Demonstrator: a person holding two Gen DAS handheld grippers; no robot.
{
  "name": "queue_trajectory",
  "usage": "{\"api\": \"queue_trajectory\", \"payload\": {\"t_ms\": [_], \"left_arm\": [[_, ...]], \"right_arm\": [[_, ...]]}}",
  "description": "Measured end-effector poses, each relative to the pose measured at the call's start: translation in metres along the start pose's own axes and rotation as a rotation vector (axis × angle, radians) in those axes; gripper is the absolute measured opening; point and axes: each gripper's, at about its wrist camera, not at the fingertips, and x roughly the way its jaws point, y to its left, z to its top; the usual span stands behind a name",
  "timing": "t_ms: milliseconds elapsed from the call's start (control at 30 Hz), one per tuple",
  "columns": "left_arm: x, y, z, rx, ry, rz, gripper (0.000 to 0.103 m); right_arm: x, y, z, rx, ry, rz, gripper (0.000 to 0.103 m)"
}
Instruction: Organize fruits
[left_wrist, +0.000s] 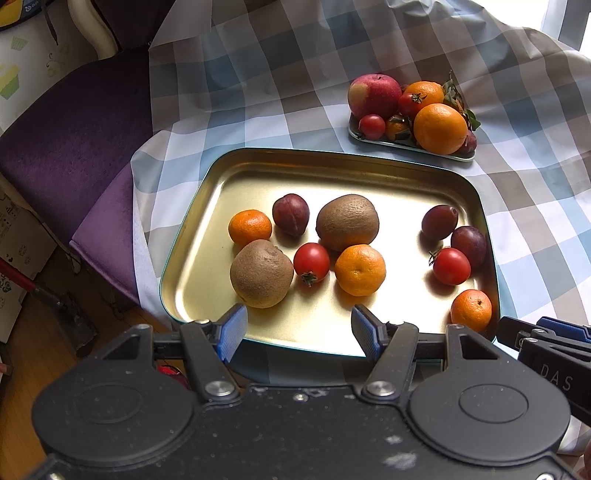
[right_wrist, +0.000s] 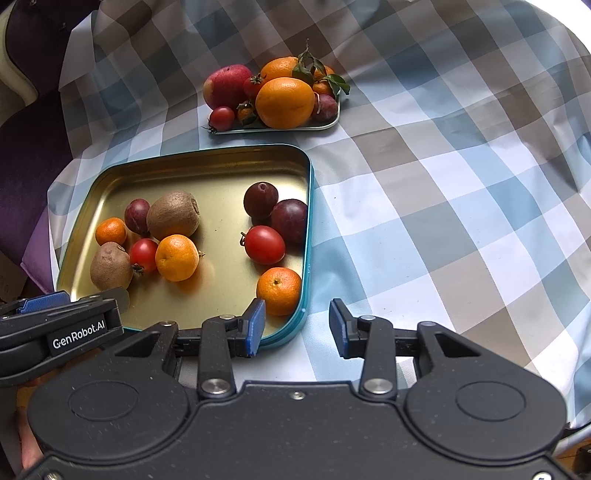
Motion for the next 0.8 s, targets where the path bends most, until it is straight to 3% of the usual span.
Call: {"api": "queue_trajectory", "payload": {"t_ms": [800], "left_arm": [[0.0015, -0.0049, -0.0011, 0.028, 0.007, -0.007, 0.065]], "right_arm": [[0.0021, 0.0017, -0.0015, -0.005, 0.011, 0.002, 0.047]]}}
